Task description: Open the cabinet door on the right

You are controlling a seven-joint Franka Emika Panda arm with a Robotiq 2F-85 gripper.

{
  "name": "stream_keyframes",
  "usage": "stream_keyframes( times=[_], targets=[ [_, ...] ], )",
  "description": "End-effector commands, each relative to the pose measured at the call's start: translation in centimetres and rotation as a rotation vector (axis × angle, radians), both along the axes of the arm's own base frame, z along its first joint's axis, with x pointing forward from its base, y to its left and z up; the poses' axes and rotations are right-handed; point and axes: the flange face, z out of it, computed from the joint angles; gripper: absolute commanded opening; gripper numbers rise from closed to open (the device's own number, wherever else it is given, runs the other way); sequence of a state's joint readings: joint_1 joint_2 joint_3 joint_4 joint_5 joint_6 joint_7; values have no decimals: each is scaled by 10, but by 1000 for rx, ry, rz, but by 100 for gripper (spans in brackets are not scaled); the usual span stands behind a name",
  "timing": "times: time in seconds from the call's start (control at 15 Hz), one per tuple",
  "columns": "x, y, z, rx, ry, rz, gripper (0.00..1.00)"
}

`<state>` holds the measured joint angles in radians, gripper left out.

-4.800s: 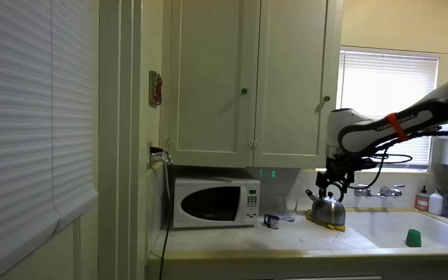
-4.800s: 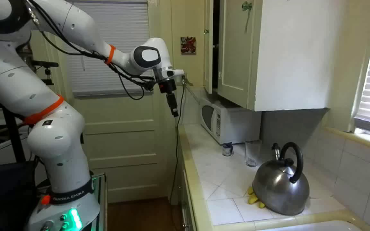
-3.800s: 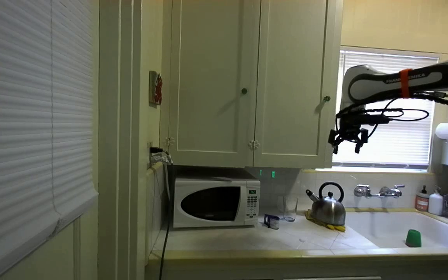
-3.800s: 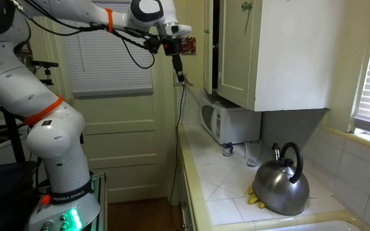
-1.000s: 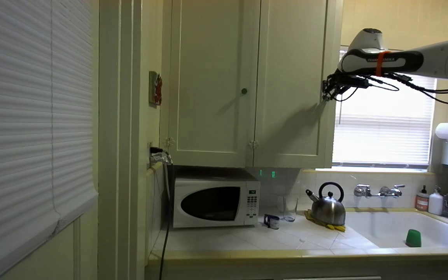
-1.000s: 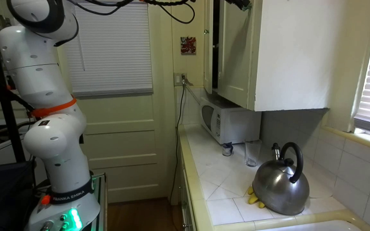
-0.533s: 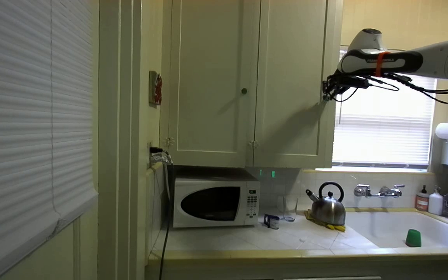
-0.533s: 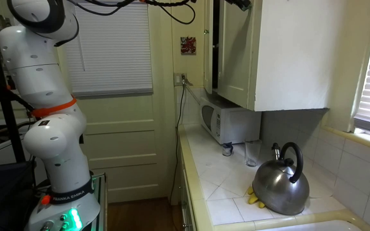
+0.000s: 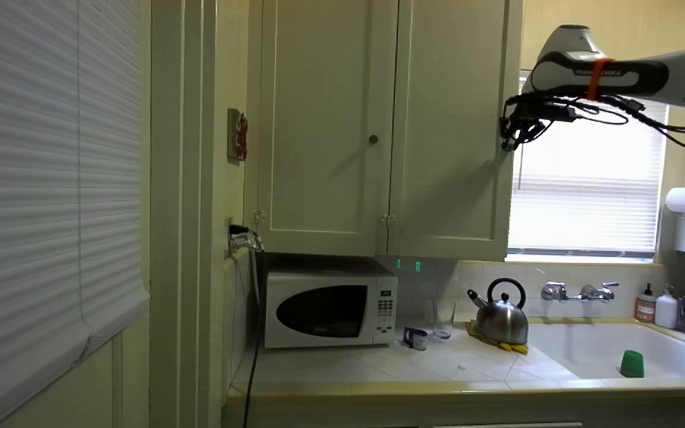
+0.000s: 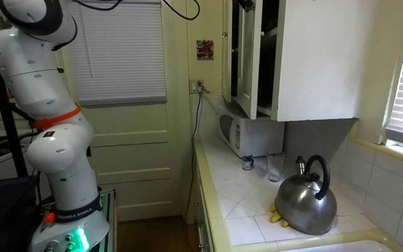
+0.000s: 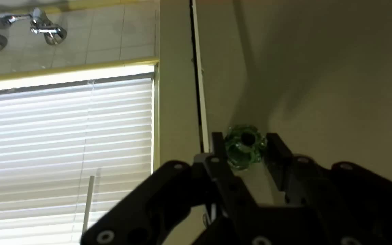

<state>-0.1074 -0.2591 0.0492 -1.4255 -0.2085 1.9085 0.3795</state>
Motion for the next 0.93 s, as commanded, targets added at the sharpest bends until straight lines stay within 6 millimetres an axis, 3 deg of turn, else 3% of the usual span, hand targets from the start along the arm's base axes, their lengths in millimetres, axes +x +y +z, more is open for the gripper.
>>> stream_keyframes(
  times=[0.0,0.27,0.33,0.4,0.73,0.87],
  targets=[
    [-35,33,7,105,106,-112,9],
    [-59,66,17,218,175,-235,9],
    [-62,73,19,233,178,-250,59],
    [-67,79,22,248,177,-254,60],
    [-91,93,34,286,249,-115,97],
    [-104,96,37,298,293,-8,100]
  ],
)
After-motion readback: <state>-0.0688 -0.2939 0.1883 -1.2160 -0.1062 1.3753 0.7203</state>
